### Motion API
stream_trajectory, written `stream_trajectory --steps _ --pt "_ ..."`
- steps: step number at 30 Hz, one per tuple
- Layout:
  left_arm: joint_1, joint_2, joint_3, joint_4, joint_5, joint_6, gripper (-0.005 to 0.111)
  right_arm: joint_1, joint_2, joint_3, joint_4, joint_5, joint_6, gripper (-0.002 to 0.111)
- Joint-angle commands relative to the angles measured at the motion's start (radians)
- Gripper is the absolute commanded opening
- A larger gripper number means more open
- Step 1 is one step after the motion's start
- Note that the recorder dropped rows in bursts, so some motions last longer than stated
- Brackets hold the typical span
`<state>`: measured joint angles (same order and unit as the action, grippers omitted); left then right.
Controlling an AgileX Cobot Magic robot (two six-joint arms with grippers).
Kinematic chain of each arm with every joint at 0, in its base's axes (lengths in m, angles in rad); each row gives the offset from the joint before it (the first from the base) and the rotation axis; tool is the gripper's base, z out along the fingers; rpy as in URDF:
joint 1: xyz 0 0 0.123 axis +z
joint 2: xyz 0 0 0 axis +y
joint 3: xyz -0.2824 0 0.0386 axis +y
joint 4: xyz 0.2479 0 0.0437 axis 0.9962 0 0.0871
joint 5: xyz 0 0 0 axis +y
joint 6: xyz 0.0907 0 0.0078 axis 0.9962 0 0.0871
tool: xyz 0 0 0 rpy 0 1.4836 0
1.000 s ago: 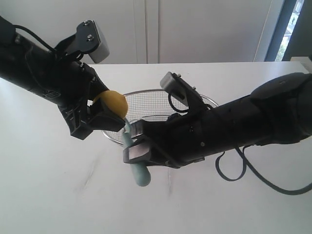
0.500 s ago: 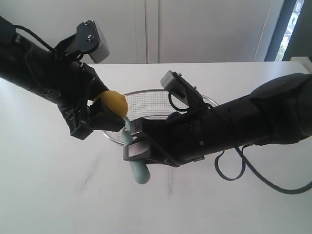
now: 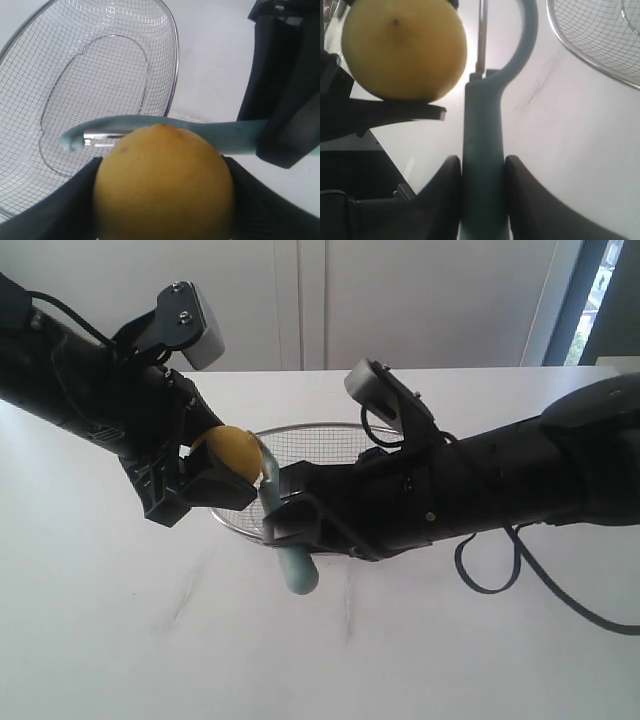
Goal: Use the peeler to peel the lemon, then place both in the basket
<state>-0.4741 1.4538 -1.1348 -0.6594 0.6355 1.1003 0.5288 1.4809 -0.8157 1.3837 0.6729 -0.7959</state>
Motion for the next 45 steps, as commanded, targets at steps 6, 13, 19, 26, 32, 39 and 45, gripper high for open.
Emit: stream_trajectory --steps 6,13,19,26,32,39,45 --pt "-0.005 -0.012 0.007 -0.023 0.013 -0.003 0.0 -0.021 -0.044 0.003 -0.016 0.005 -0.008 0.0" --pt "-0.005 -0.012 0.007 -0.023 0.013 -0.003 0.0 -0.021 -0.083 0.003 -0.019 0.003 -0.004 0.0" --pt "-0.005 -0.012 0.007 -0.023 0.015 -0.003 0.0 -0.021 -0.124 0.003 -0.036 0.002 0.016 0.0" --pt "-0.005 -0.012 0.007 -0.023 0.015 -0.003 0.0 -0.054 -0.229 0.003 -0.183 -0.007 0.122 0.0" --pt "-0.005 -0.012 0.007 -0.023 0.015 -0.003 0.0 -0.112 -0.363 0.003 -0.543 -0.033 0.402 0.0" --pt "-0.005 -0.012 0.007 -0.023 0.015 -0.003 0.0 -0.143 -0.43 0.003 -0.942 -0.026 0.712 0.0" --pt "-0.005 -0.012 0.007 -0.023 0.015 -0.003 0.0 -0.143 -0.386 0.053 -0.962 -0.068 0.738 0.0"
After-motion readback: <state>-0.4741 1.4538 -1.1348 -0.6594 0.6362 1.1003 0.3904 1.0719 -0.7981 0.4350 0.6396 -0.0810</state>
